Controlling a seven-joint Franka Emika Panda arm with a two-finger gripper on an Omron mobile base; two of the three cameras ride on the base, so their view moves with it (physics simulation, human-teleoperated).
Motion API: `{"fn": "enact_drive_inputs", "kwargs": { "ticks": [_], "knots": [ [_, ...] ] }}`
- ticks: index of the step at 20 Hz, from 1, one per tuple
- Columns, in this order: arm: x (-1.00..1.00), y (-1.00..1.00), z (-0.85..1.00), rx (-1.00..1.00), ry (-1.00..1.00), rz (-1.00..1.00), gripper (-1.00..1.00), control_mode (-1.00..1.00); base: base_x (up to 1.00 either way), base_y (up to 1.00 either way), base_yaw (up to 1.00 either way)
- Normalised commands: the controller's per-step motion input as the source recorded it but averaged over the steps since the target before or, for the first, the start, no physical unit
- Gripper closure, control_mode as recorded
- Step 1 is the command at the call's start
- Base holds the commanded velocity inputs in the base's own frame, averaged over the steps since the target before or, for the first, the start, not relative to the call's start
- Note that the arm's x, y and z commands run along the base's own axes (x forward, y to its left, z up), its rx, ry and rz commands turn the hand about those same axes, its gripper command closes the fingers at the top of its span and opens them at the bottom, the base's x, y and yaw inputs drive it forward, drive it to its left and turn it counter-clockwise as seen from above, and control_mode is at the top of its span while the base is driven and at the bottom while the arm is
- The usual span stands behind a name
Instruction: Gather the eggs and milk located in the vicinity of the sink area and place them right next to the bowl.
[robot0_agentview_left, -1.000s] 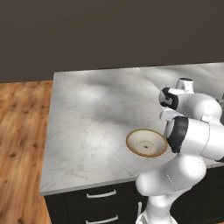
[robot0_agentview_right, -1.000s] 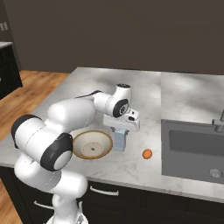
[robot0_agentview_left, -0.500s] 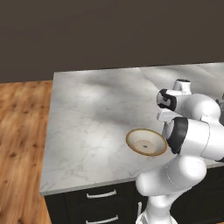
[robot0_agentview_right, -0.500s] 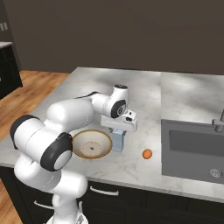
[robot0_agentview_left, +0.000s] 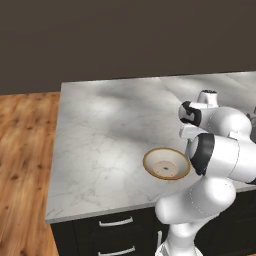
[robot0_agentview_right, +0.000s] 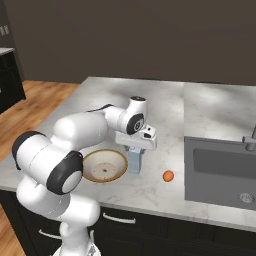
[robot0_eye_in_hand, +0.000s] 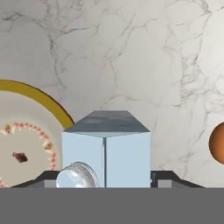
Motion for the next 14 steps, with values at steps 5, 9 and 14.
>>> {"fn": "enact_drive_inputs", "kwargs": {
  "ticks": [5, 9, 14],
  "knots": [
    [0.0, 0.01, 0.0, 0.0, 0.0, 0.0, -1.0, -1.0, 0.0, 0.0, 0.0],
    [-0.01, 0.0, 0.03, 0.0, 0.0, 0.0, -1.0, -1.0, 0.0, 0.0, 0.0],
    [-0.01, 0.0, 0.45, 0.0, 0.0, 0.0, -1.0, -1.0, 0.0, 0.0, 0.0]
  ]
}}
